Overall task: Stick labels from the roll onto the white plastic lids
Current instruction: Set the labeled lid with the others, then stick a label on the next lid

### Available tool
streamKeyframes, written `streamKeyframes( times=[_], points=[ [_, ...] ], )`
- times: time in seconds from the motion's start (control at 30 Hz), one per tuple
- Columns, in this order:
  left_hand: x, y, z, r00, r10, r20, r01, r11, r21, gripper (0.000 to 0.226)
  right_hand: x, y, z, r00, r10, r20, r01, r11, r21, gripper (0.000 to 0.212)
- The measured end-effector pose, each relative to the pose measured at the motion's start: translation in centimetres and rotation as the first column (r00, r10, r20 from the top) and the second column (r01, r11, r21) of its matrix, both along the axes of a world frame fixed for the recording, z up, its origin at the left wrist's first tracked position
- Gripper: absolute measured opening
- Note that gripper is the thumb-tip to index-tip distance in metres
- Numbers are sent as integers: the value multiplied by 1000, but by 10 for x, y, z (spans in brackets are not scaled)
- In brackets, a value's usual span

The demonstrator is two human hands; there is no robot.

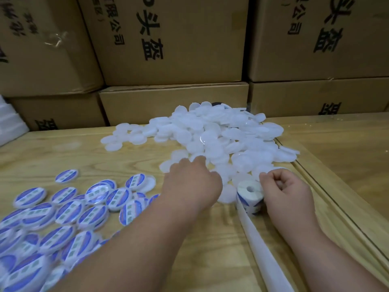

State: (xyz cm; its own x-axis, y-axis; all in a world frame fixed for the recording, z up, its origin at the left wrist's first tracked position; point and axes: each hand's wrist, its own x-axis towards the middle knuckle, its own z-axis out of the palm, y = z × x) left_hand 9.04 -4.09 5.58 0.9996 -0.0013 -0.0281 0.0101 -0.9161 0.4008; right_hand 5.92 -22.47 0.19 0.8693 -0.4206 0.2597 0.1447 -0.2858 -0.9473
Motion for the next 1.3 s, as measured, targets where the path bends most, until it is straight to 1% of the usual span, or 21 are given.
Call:
streamKeyframes(
  times=[0.03,0.1,0.17,0.2,0.27,0.33,0.37,0.4,0.43,0.5,0.57,0.63,0.73,0.8,0.9,0.97,1.07,1.1,1.2,1.23,1.3],
  points=[
    [-22,-4,-6,999,-14,-50,16,999,33,57,-3,0,2,999,-22,27,22,1000,9,30],
    [-62,-14,-21,992,-54,-112,65,993,96,62,-14,2,7,995,-28,99,29,1000,-11,44],
    [-92,-20,-36,992,-100,-80,109,986,126,64,-27,3,11,991,69,116,-59,995,-86,55],
    [-104,-22,-42,992,-123,-37,126,986,110,62,-31,4,13,988,139,70,-128,983,-134,59],
    [-119,-21,-48,983,-150,108,148,989,27,55,-37,6,19,961,254,-111,-273,933,-235,66],
    [-118,-12,-50,947,-128,295,146,988,-41,52,-40,8,24,917,292,-270,-375,862,-340,65],
    [-114,-6,-51,931,-115,348,134,991,-31,55,-41,9,26,898,301,-321,-413,826,-383,61],
    [-110,0,-52,935,-113,336,120,993,1,61,-42,10,28,877,312,-365,-452,793,-409,56],
    [-105,6,-54,952,-113,285,111,994,24,65,-42,11,29,854,323,-408,-490,762,-422,49],
    [-97,13,-61,977,-106,183,108,994,3,61,-41,11,31,802,346,-486,-553,738,-387,35],
    [-92,13,-65,971,-121,207,129,991,-26,43,-40,12,38,746,371,-554,-592,751,-294,28],
    [-91,10,-64,963,-125,238,144,988,-62,30,-42,14,45,679,376,-630,-638,727,-254,22],
    [-86,11,-64,960,-78,269,118,984,-136,17,-51,19,53,601,390,-697,-697,683,-219,18],
    [-83,13,-63,957,-44,286,106,973,-205,16,-63,21,55,578,408,-706,-698,695,-169,19],
    [-82,14,-59,955,11,298,111,914,-390,22,-88,25,56,572,425,-701,-688,714,-129,19],
    [-81,15,-57,958,28,286,121,863,-491,30,-104,26,57,585,406,-702,-687,708,-163,18],
    [-80,15,-57,965,39,258,142,751,-645,46,-129,32,58,615,369,-697,-673,706,-220,21],
    [-80,16,-57,966,37,256,152,719,-678,48,-136,36,58,612,366,-701,-677,701,-225,24],
    [-80,17,-56,960,11,278,200,668,-716,46,-153,53,57,518,398,-757,-750,637,-178,40],
    [-80,17,-55,959,3,282,213,650,-730,45,-154,58,59,513,395,-762,-757,627,-184,45],
    [-81,17,-54,965,14,263,204,592,-780,43,-147,62,64,595,368,-715,-703,669,-240,56]
  ],
)
